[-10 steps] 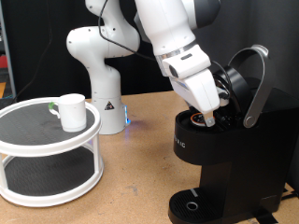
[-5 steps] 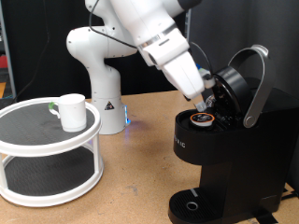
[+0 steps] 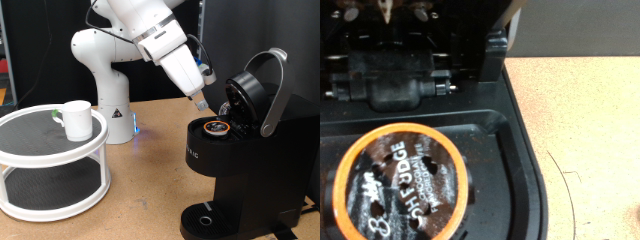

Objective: Make a cup of coffee with the keurig machine

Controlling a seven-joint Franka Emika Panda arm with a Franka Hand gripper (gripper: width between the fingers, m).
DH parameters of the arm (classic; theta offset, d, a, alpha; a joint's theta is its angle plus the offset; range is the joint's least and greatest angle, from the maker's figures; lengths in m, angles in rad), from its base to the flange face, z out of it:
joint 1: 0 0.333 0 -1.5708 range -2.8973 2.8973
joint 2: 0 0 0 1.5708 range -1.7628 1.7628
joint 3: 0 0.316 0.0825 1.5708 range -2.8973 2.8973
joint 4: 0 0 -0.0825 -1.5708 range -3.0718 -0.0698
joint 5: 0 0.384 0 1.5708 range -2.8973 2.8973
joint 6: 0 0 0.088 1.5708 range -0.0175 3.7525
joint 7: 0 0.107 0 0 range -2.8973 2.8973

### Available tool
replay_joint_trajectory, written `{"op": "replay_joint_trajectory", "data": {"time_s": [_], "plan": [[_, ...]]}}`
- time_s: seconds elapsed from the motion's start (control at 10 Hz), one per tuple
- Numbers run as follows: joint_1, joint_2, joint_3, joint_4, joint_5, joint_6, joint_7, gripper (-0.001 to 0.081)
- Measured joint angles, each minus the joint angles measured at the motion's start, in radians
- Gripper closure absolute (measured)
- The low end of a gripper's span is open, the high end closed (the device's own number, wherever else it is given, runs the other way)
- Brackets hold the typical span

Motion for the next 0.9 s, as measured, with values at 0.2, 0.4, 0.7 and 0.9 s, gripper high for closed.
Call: {"op": "replay_joint_trajectory", "data": {"time_s": [0.2,0.4,0.7,0.9], "plan": [[-0.002,-0.007,-0.023,0.014,0.018,-0.049,-0.002,-0.0001],[-0.011,-0.022,-0.065,0.059,0.038,-0.148,-0.003,-0.0001],[-0.022,-0.035,-0.109,0.127,0.041,-0.242,-0.003,-0.0001],[-0.027,-0.035,-0.122,0.154,0.039,-0.271,0.001,-0.0001]]}}
